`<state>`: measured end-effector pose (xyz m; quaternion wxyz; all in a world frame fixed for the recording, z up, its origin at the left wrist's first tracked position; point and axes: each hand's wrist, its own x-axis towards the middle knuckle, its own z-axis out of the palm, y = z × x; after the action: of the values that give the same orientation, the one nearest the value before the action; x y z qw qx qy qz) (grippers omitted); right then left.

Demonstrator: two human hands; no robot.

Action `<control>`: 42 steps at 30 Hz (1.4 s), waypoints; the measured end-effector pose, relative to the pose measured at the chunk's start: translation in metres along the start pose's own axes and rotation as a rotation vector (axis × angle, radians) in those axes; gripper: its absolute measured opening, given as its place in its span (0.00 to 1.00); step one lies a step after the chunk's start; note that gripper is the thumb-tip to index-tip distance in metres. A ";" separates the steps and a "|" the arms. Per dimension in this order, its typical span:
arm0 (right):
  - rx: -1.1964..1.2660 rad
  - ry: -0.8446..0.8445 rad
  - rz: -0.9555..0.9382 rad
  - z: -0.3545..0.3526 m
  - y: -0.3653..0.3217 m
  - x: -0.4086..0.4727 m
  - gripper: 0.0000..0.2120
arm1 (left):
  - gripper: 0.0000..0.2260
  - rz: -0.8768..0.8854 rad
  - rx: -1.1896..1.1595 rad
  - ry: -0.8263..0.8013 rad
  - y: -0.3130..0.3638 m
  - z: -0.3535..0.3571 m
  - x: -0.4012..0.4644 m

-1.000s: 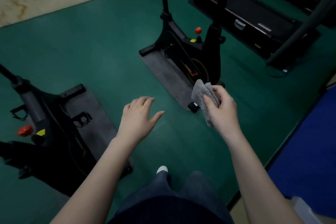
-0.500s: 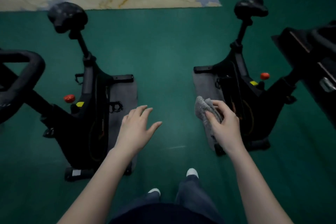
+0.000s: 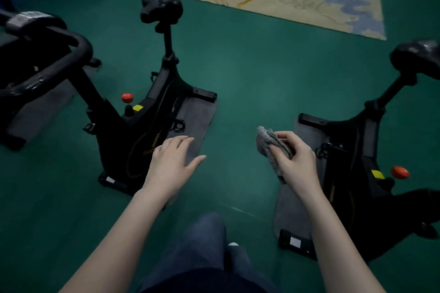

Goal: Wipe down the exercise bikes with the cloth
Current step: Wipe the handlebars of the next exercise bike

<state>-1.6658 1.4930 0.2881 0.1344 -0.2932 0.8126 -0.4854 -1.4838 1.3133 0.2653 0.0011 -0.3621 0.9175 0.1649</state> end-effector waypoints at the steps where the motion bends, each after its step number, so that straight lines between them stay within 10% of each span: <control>1: 0.019 -0.037 -0.015 0.004 -0.003 0.011 0.11 | 0.27 -0.031 -0.002 0.012 -0.002 -0.001 0.004; 24: 0.116 -0.387 -0.212 0.097 -0.049 0.287 0.09 | 0.26 -0.379 -0.089 0.146 -0.022 -0.032 0.206; 42: 0.198 -1.054 -0.596 0.195 -0.096 0.466 0.08 | 0.26 -1.171 -0.147 0.422 0.034 -0.048 0.259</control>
<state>-1.9038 1.0374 0.3063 0.4032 -0.6945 0.4710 -0.3650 -1.6917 1.1499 0.2898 -0.1148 -0.8287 0.5335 0.1245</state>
